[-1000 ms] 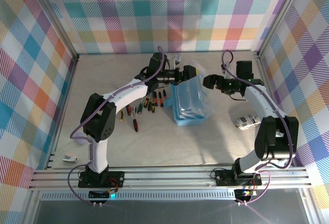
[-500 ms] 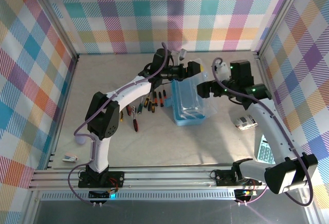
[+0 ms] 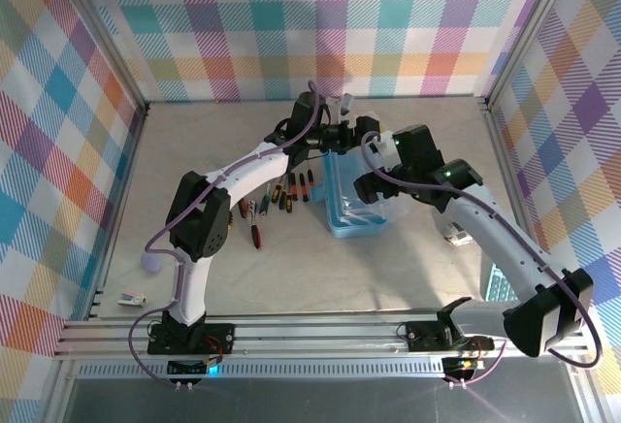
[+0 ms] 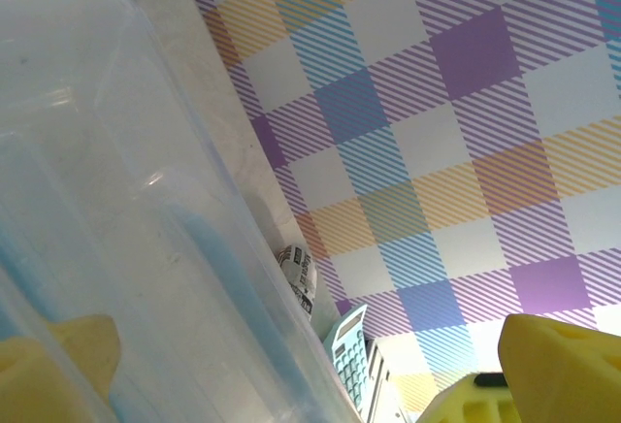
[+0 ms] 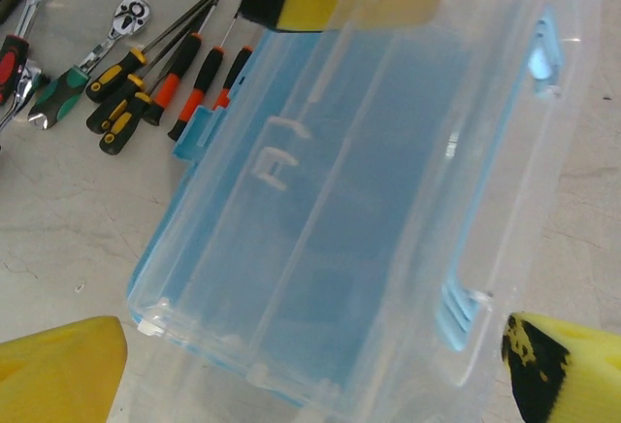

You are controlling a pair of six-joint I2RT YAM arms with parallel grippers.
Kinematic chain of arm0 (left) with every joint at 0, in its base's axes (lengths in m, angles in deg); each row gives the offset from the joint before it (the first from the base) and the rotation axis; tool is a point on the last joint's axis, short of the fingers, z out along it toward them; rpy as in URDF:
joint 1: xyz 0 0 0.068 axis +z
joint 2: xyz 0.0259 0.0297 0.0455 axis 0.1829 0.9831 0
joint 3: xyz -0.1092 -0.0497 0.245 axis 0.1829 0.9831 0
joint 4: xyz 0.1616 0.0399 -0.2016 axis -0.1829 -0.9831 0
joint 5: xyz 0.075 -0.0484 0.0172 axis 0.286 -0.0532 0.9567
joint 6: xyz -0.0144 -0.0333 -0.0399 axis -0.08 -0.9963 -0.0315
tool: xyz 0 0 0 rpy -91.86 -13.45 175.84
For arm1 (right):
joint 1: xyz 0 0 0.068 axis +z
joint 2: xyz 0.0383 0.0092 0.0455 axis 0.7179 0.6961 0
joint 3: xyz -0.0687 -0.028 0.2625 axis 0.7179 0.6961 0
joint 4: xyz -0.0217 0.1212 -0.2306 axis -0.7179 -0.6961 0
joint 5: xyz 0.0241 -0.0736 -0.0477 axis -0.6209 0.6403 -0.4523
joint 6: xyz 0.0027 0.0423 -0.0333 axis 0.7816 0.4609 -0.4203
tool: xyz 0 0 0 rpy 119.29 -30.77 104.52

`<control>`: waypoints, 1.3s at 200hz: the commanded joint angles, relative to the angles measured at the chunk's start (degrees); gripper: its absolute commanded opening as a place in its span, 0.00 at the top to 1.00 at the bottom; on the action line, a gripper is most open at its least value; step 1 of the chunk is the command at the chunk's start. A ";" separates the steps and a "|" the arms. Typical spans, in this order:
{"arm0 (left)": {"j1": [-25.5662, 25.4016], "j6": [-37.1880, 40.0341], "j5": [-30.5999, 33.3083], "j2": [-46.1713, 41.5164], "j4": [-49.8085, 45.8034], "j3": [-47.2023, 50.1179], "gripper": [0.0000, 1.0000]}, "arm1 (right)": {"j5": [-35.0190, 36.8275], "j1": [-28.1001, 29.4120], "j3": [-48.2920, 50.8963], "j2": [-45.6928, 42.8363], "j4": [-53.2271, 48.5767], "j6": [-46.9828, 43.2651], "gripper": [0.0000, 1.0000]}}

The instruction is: Pack the tool kit

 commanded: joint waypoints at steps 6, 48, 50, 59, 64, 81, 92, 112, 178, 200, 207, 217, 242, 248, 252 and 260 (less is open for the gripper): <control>-0.85 -0.98 -1.06 0.64 1.46 -3.15 0.00 | 4.42 2.04 -0.43 1.25 -0.79 0.79 0.01; -1.10 -0.92 -1.42 0.66 1.04 -4.53 0.00 | 12.41 3.94 -2.56 4.52 -2.89 2.73 0.01; -1.13 -0.91 -1.43 0.62 1.07 -4.53 0.00 | 12.86 3.96 -2.69 4.69 -3.00 2.90 0.01; -1.14 -0.85 -1.46 0.58 1.06 -4.53 0.00 | 14.82 4.10 -3.24 5.43 -3.64 3.57 0.01; -1.14 -0.80 -1.52 0.50 1.04 -4.53 0.00 | 15.62 4.21 -3.43 5.68 -3.81 3.77 0.01; -1.14 -0.39 -1.59 0.13 0.65 -4.27 0.00 | 17.66 4.40 -3.60 5.82 -3.79 4.44 0.01; -1.14 0.70 -1.52 -0.40 -0.44 -4.16 0.00 | 18.35 4.41 -3.62 5.59 -3.70 4.78 0.01; -0.59 5.03 0.16 -1.67 -5.94 -4.74 0.00 | 19.05 4.40 -3.93 4.94 -3.93 5.14 0.08; 8.07 17.09 9.10 -12.38 -22.31 0.89 0.00 | 21.18 4.41 -3.77 3.08 -5.34 5.93 0.21; 10.41 21.37 15.84 -17.88 -29.68 8.51 0.00 | 21.68 4.41 -3.63 2.57 -5.61 6.29 0.22; 10.76 22.33 17.84 -19.18 -30.97 11.31 0.00 | 21.95 4.41 -3.47 2.47 -5.66 6.30 0.22; 10.90 23.06 19.87 -20.53 -32.19 14.86 0.00 | 22.27 4.41 -3.39 2.25 -5.62 6.38 0.23; 10.58 22.77 20.35 -19.95 -31.67 21.54 0.00 | 22.66 4.32 -2.65 1.53 -5.53 6.73 0.23; 10.24 22.58 20.46 -19.28 -31.31 22.46 0.00 | 22.73 4.23 -2.40 1.29 -5.37 6.78 0.24; 9.97 22.50 20.58 -18.78 -31.05 22.91 0.00 | 22.65 4.23 -2.32 1.11 -5.30 6.81 0.24; 9.32 22.30 21.01 -17.53 -30.74 23.26 0.00 | 22.57 4.15 -2.12 0.84 -5.27 6.91 0.24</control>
